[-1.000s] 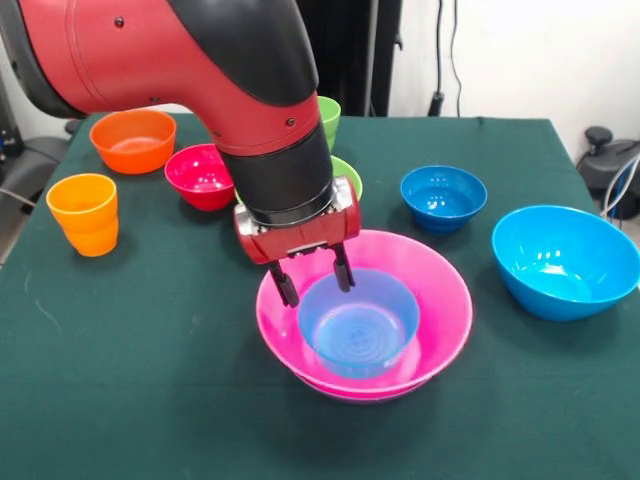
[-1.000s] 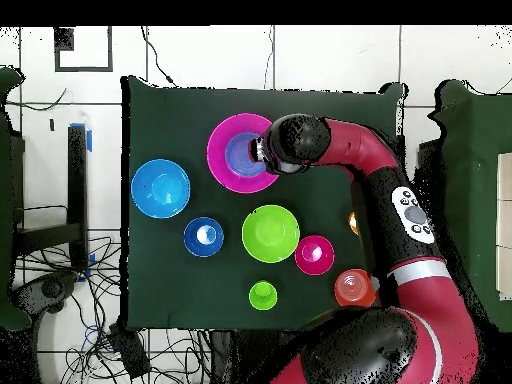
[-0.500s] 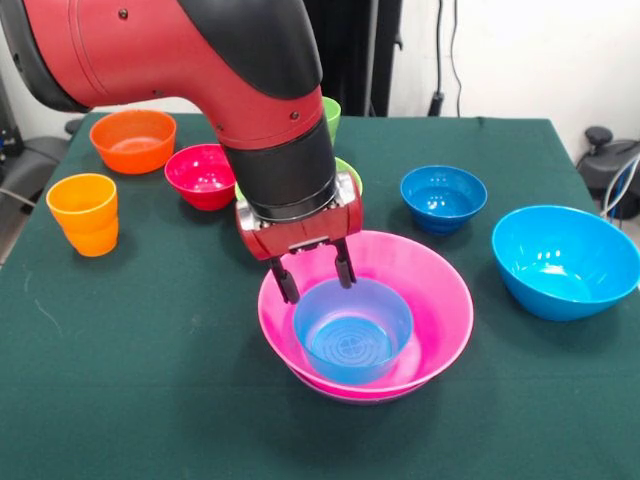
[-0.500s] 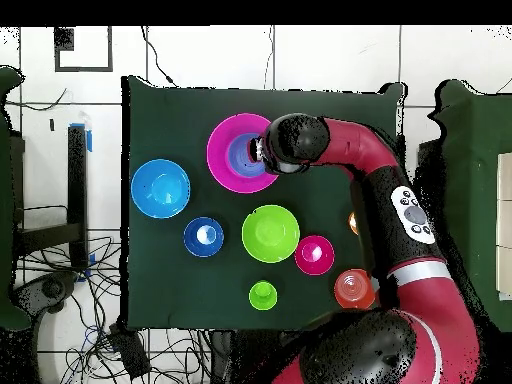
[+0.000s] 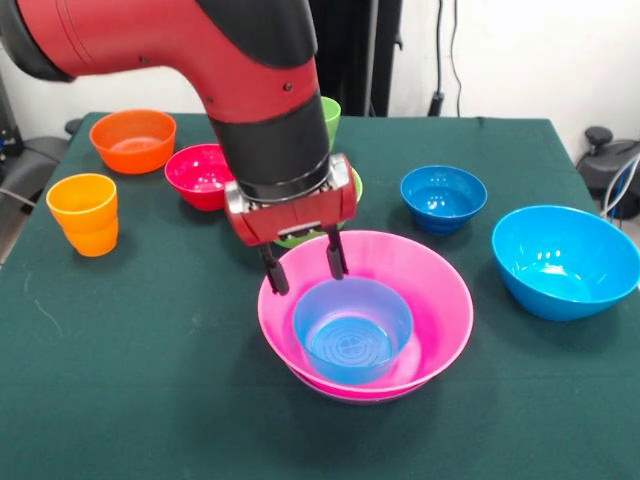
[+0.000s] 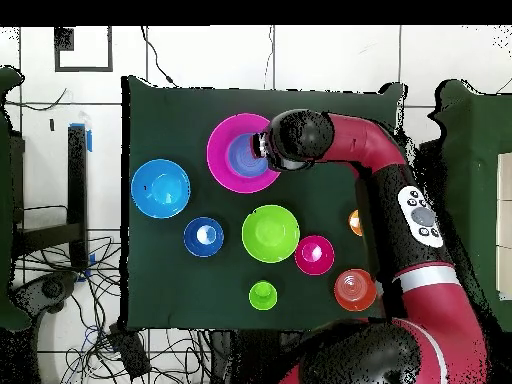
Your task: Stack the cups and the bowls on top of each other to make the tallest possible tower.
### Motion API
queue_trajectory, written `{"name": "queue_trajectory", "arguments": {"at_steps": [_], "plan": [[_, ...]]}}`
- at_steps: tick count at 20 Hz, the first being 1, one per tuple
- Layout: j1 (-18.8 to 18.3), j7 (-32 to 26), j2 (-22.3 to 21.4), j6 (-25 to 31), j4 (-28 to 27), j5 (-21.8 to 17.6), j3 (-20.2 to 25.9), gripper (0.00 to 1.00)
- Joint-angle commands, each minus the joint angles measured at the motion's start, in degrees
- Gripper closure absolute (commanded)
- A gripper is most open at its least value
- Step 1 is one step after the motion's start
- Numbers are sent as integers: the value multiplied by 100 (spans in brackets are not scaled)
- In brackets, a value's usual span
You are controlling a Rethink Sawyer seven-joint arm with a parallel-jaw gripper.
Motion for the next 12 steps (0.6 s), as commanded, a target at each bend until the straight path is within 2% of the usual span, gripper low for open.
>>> {"name": "queue_trajectory", "arguments": {"at_steps": [1,8,12], "plan": [[-36,-480,-489,568,370,-140,-145,0],[-78,-778,-766,1258,190,-142,-133,0],[-69,-1067,-741,1681,-177,-243,-65,0]]}}
